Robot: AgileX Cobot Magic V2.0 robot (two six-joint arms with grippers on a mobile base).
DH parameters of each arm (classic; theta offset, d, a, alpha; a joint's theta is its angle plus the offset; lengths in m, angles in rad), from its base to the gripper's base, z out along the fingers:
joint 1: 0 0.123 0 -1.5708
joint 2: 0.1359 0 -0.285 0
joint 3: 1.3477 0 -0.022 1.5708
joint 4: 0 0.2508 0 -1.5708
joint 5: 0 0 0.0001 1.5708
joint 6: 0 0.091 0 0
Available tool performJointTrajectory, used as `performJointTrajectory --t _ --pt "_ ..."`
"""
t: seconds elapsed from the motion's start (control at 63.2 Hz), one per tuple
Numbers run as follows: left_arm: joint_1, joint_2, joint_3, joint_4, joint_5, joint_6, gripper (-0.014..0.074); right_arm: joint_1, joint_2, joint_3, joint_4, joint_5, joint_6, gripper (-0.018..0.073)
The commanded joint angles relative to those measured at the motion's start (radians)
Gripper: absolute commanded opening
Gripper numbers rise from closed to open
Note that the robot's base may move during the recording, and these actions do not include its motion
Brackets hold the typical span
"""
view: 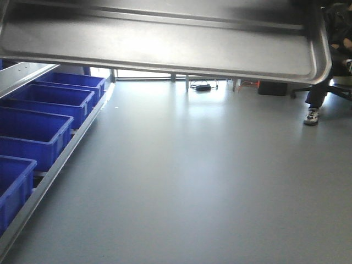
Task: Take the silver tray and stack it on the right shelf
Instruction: 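Carry the tray with both grippers while the base drives to another shelf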
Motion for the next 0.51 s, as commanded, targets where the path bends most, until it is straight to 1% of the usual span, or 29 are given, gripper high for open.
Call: performJointTrajectory --t 0.0,0.491 --pt "-0.003 -0.021 -0.030 0.066 0.022 0.011 -0.0101 -0.007 -0.021 -0.037 -0.063 -0.030 -0.016 0.0057" --pt "-0.003 -0.021 -0.030 0.066 0.022 0.011 -0.0101 -0.007 -0.021 -0.037 -0.063 -0.030 -0.016 0.0057"
